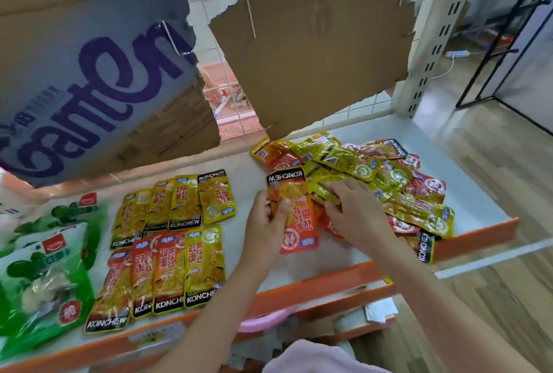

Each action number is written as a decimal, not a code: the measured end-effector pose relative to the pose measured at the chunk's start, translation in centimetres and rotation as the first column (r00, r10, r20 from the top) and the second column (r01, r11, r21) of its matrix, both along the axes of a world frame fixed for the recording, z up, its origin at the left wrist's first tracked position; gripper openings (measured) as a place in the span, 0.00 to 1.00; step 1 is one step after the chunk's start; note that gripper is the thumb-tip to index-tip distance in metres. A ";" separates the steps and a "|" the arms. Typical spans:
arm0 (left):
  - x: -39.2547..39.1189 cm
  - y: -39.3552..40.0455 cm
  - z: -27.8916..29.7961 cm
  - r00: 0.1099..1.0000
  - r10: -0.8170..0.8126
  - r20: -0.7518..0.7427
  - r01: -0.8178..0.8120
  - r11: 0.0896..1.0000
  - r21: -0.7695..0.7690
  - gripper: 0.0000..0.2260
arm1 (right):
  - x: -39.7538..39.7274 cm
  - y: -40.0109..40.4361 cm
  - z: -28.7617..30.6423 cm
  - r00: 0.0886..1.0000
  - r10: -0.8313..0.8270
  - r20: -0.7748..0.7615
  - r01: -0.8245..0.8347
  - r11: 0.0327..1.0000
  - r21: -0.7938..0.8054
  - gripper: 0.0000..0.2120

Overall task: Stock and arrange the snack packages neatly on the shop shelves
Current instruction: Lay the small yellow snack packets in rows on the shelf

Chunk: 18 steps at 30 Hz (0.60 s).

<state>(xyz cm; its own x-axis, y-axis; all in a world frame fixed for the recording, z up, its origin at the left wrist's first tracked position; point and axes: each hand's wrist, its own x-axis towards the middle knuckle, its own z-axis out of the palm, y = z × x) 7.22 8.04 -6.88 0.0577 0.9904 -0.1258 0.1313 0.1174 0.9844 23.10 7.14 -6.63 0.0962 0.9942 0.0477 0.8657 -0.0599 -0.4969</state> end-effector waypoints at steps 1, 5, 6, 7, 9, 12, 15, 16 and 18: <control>-0.5 -0.1 0.0 1.000 0.012 0.009 -0.012 1.000 -0.013 0.02 | 0.0 0.1 -0.4 0.993 0.009 0.118 -0.003 0.999 -0.050 0.19; -2.1 -0.4 0.5 0.997 0.047 0.065 -0.043 0.997 -0.068 0.05 | -0.2 0.4 -1.1 0.964 0.018 0.267 -0.016 1.000 -0.011 0.15; -2.4 -0.5 0.6 0.996 0.048 0.075 -0.041 0.996 -0.085 0.07 | -0.4 0.5 -1.2 0.953 0.025 0.303 -0.032 0.999 0.018 0.13; -2.6 -0.6 0.6 0.995 0.049 0.086 -0.040 0.994 -0.098 0.08 | -0.5 0.6 -1.1 0.938 0.036 0.343 -0.052 0.998 0.037 0.11; -3.1 -0.7 0.7 0.993 0.054 0.107 -0.042 0.993 -0.112 0.07 | -1.0 0.8 -0.6 0.921 0.042 0.387 -0.080 0.994 0.081 0.07; -3.6 -0.7 0.5 0.988 0.077 0.131 -0.060 0.990 -0.129 0.03 | -1.9 0.9 0.2 0.950 0.049 0.310 -0.153 0.934 0.323 0.04; -4.2 -0.5 0.4 0.980 0.119 0.158 -0.093 0.982 -0.162 0.05 | -2.8 0.8 1.2 0.989 0.136 -0.062 -0.099 0.907 0.409 0.05; -4.4 -0.5 0.4 0.977 0.129 0.170 -0.099 0.980 -0.173 0.08 | -2.9 1.0 1.5 0.961 0.117 -0.250 -0.022 0.936 0.353 0.05; -4.9 -0.3 0.5 0.966 0.153 0.210 -0.112 0.975 -0.194 0.14 | -3.2 1.2 2.1 0.802 0.028 -0.597 0.059 0.990 0.126 0.05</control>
<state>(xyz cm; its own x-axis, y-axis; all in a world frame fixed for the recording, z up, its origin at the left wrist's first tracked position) 2.36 7.70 -6.37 -0.0257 0.9534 -0.3006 -0.1174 0.2957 0.9480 19.89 8.32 -4.58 0.1645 0.9807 0.1058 0.3955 0.0327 -0.9179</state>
